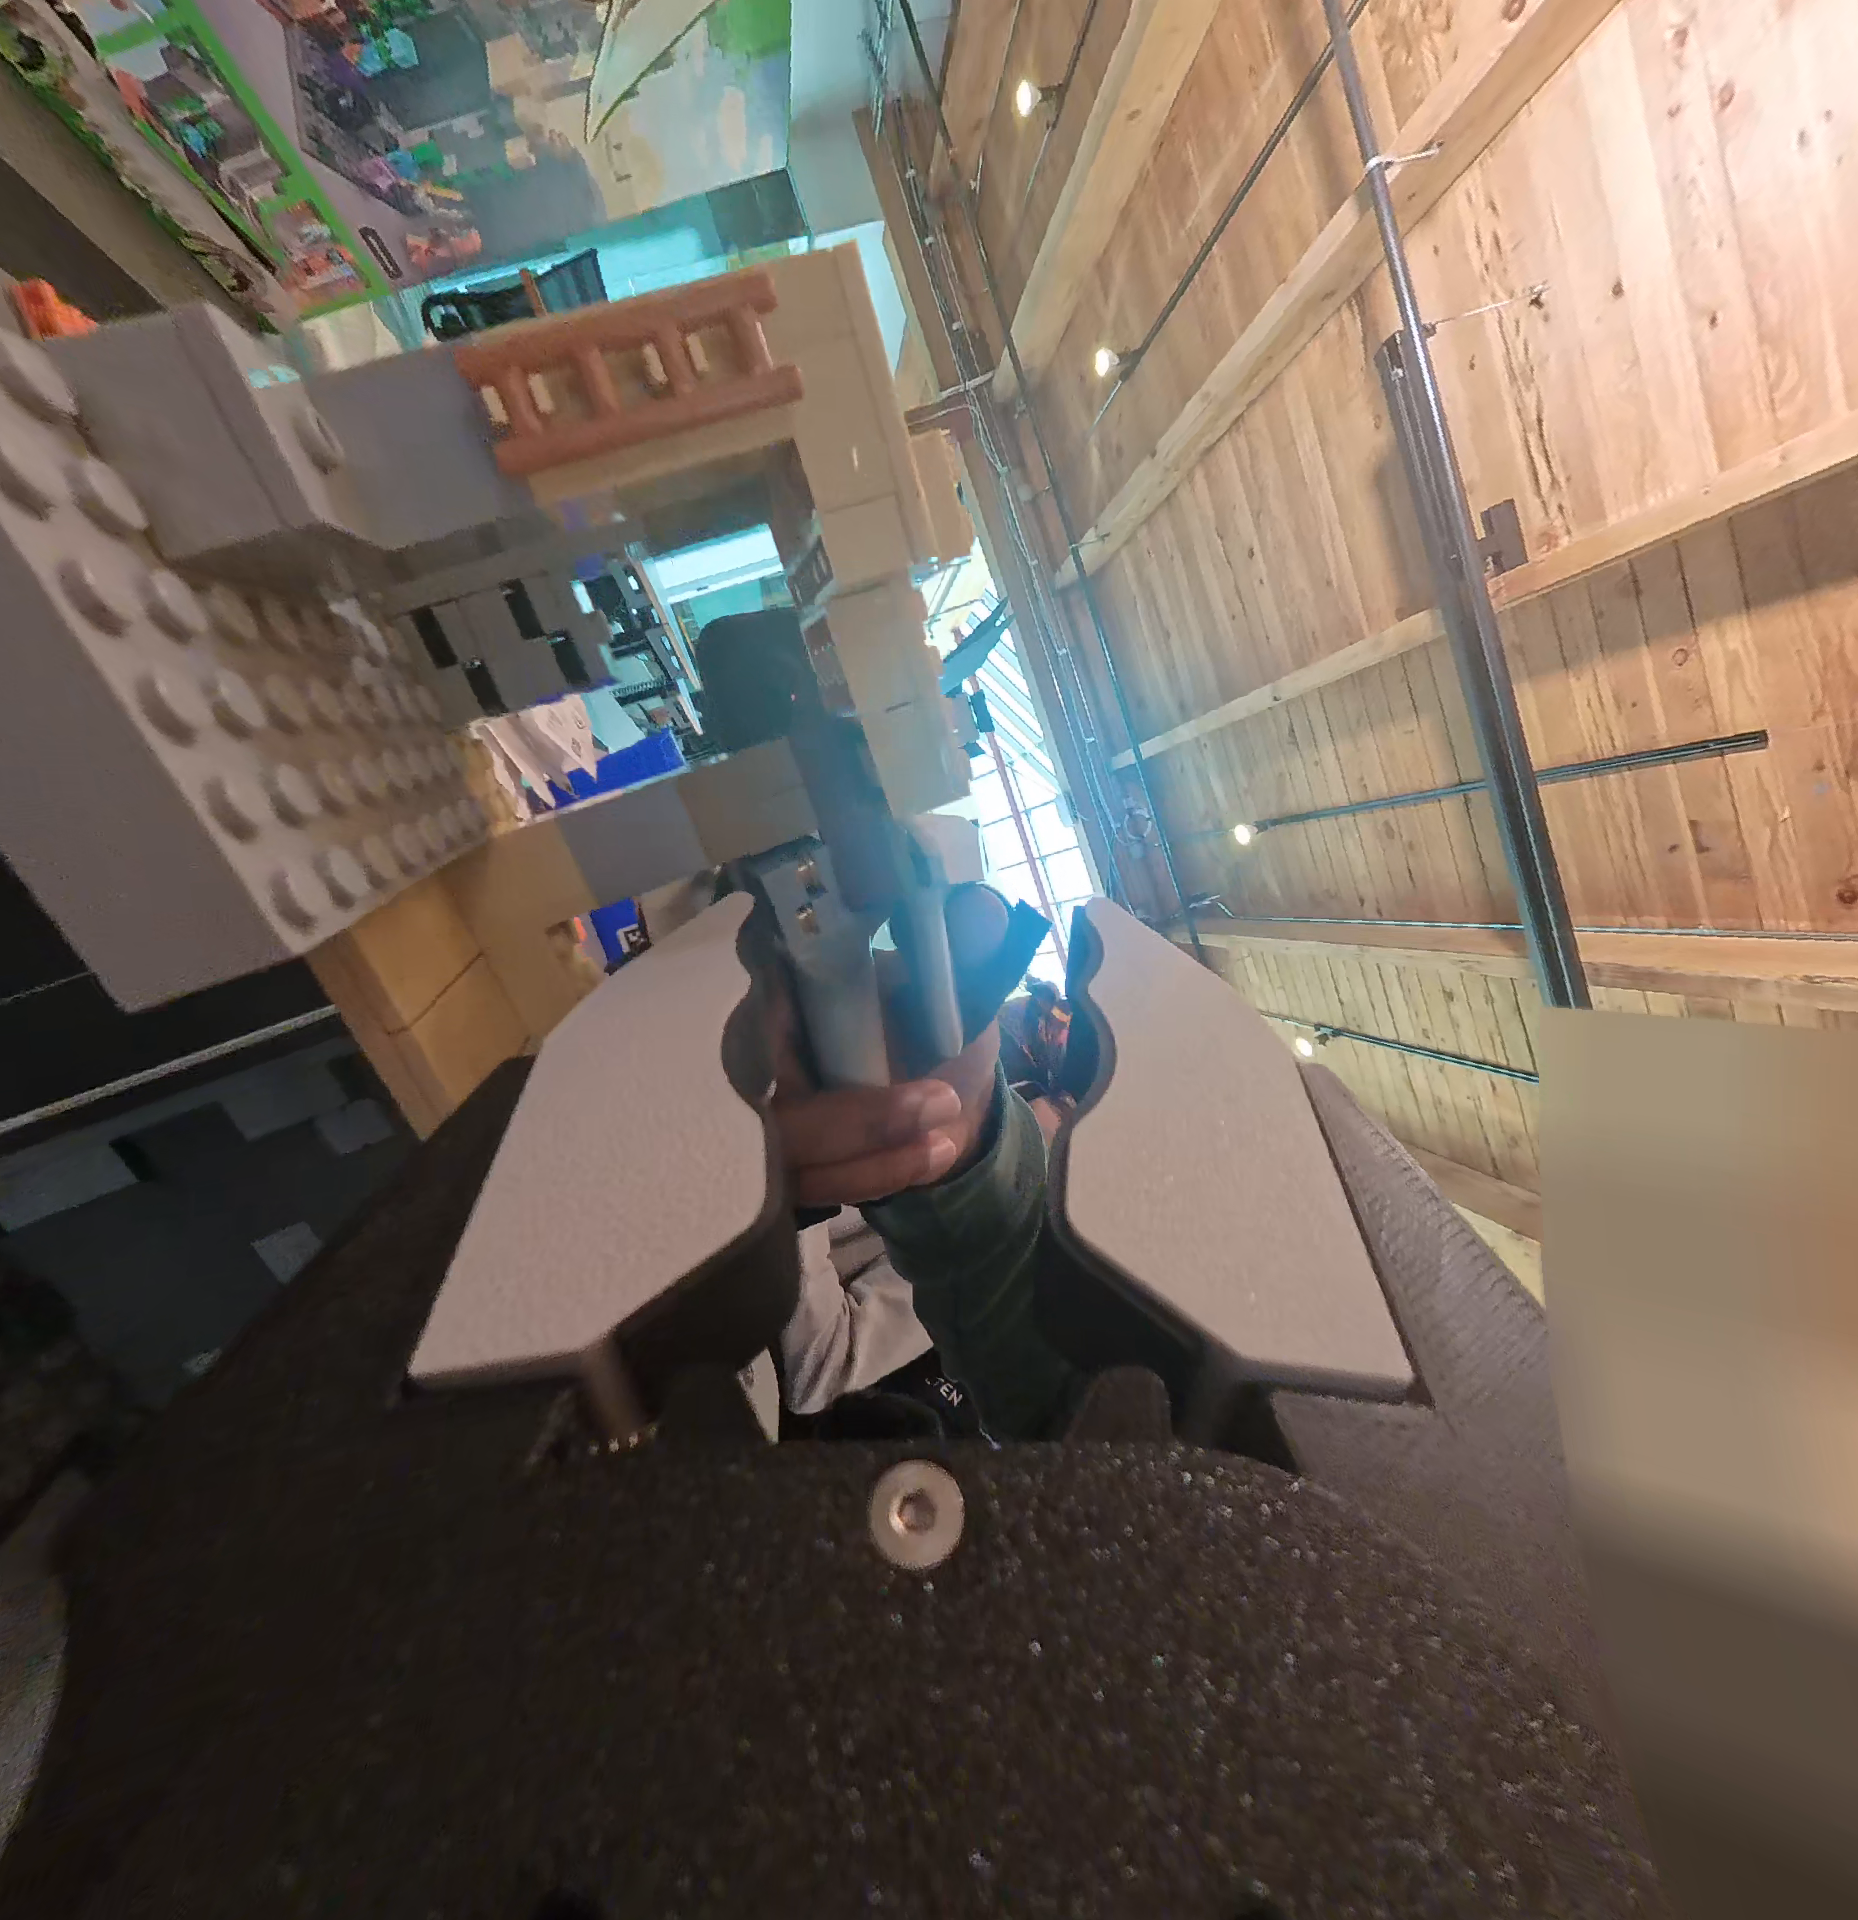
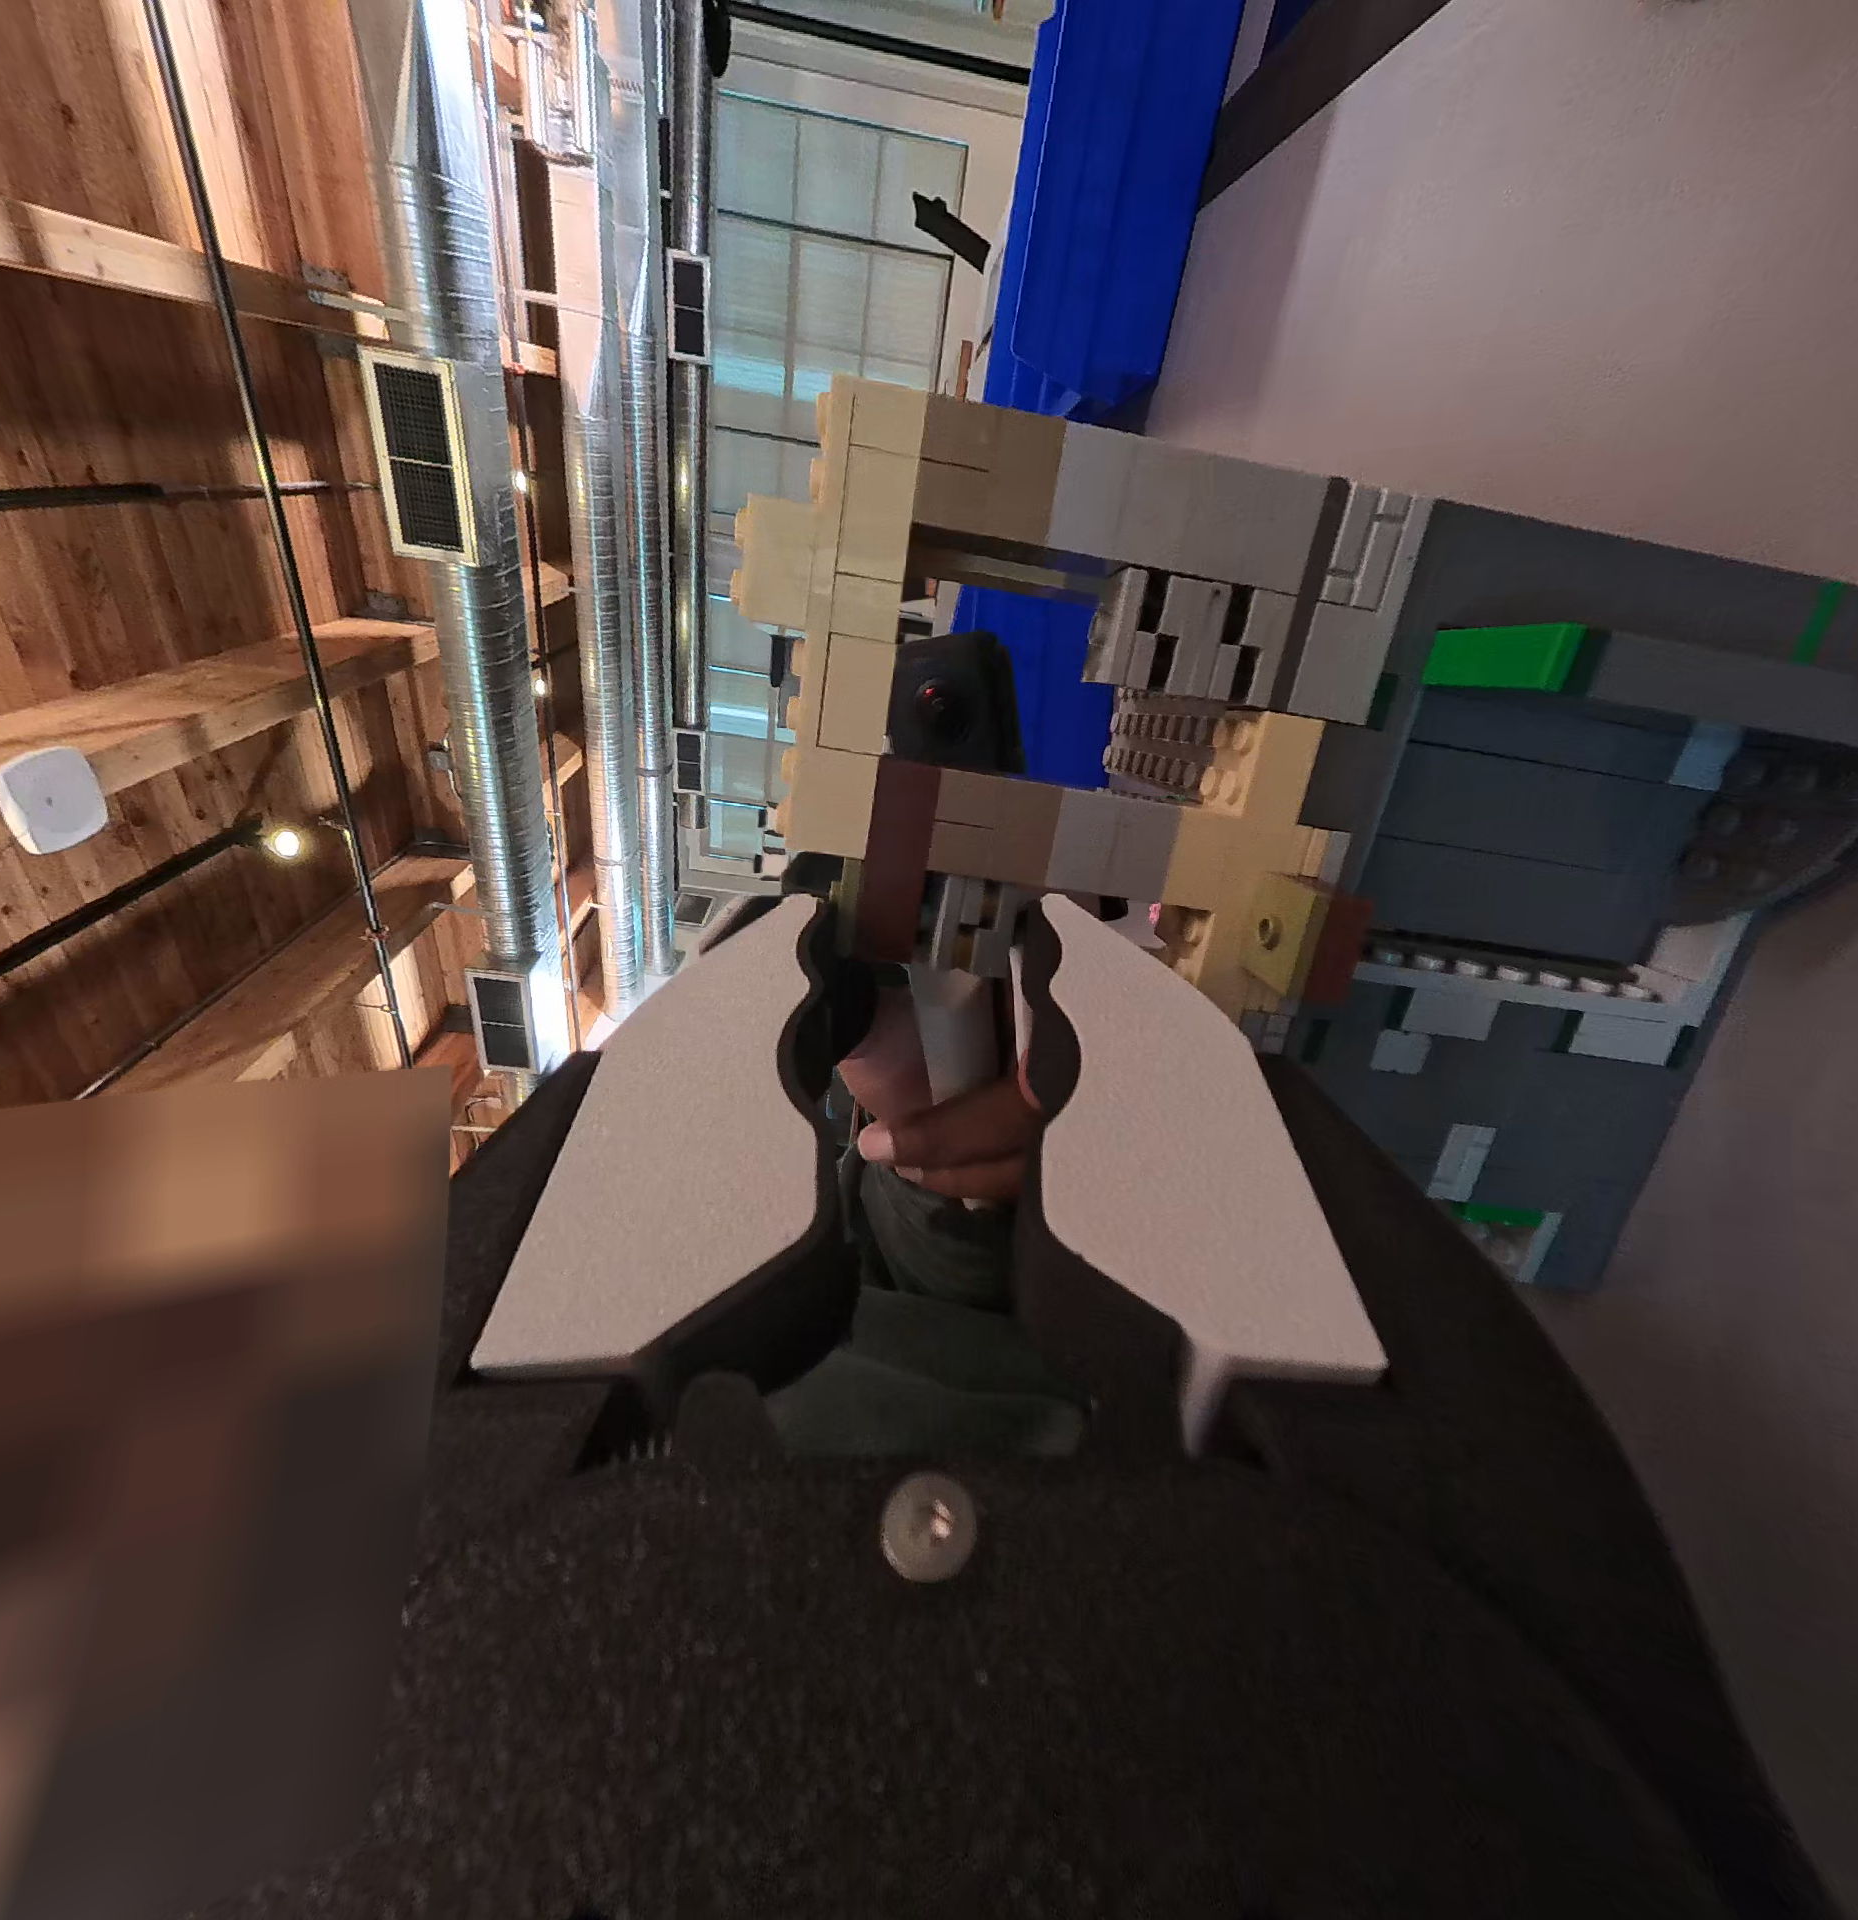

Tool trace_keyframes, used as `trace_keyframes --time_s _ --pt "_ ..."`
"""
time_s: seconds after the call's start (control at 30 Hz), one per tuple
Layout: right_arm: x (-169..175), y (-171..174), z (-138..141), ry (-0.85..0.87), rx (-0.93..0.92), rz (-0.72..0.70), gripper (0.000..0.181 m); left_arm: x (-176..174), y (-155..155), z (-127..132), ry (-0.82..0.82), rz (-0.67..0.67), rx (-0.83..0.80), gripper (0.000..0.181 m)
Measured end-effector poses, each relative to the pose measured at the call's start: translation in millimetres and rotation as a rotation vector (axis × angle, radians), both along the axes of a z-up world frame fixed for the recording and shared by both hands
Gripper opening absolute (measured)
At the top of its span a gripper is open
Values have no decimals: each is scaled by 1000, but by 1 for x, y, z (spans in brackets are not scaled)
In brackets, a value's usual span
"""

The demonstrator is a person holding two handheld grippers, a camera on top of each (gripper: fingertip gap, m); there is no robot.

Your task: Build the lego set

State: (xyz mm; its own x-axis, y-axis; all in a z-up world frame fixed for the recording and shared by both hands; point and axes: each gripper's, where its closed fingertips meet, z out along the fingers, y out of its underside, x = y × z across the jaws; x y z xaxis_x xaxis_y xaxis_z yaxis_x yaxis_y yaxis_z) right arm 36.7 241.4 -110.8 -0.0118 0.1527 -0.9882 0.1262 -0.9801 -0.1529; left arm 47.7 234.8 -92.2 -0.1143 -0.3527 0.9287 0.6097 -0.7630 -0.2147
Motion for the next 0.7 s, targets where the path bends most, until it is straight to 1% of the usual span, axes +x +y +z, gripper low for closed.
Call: trace_keyframes --time_s 0.17,0.27,0.47,0.7 --pt "0 0 0 1 14 -6 34 -1 1 -1 -23 -17 -5 49" --pt "0 0 1 -15 36 -19 32 -1 0 -2 10 -16 6 48" --pt "-3 0 1 -22 29 -66 31 -3 -1 -1 42 -10 3 51" --pt "-5 -4 1 -28 19 -66 31 -4 -7 0 62 -20 4 53"
